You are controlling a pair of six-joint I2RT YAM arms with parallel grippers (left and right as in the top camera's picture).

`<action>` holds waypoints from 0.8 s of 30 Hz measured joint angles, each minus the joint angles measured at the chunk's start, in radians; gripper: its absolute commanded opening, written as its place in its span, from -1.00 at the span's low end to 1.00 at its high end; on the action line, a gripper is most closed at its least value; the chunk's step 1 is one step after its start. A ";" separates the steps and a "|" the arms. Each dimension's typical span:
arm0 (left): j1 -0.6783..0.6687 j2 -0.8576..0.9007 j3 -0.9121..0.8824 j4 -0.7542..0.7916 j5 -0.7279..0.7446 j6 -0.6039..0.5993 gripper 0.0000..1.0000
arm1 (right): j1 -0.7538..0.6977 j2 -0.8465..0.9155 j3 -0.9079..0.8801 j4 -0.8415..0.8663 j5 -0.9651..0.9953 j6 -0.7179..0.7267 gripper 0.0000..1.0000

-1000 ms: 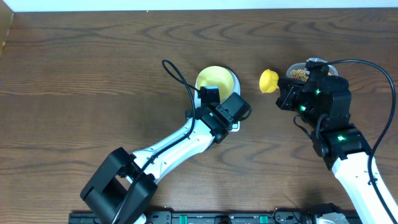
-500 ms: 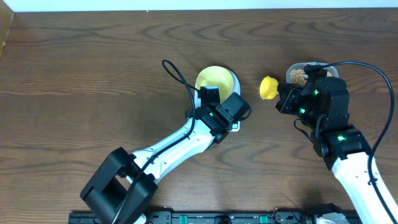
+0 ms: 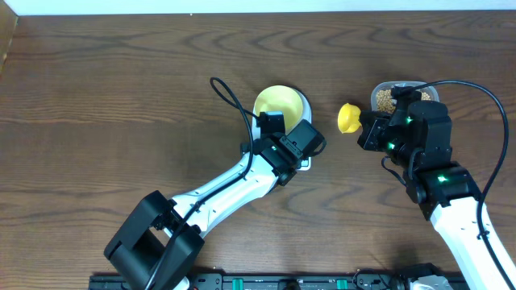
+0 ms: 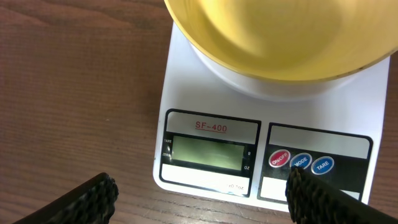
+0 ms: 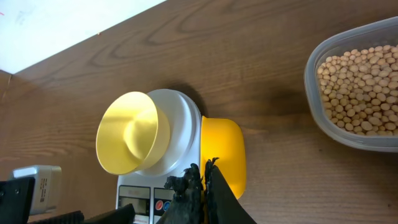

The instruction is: Scoop item into bowl and weigh 50g on scale

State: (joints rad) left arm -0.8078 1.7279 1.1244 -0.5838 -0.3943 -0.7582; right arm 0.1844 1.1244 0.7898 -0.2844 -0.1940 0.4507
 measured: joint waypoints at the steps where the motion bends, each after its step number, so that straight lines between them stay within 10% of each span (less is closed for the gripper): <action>1: 0.000 0.000 0.000 0.000 0.000 0.000 0.77 | 0.000 0.000 0.000 0.000 0.000 -0.001 -0.97; 24: 0.000 0.000 0.000 0.000 0.000 0.000 0.77 | 0.000 0.000 0.000 0.012 0.042 -0.030 -0.98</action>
State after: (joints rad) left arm -0.8078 1.7279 1.1244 -0.5838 -0.3943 -0.7582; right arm 0.1844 1.1244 0.7898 -0.2726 -0.1520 0.4210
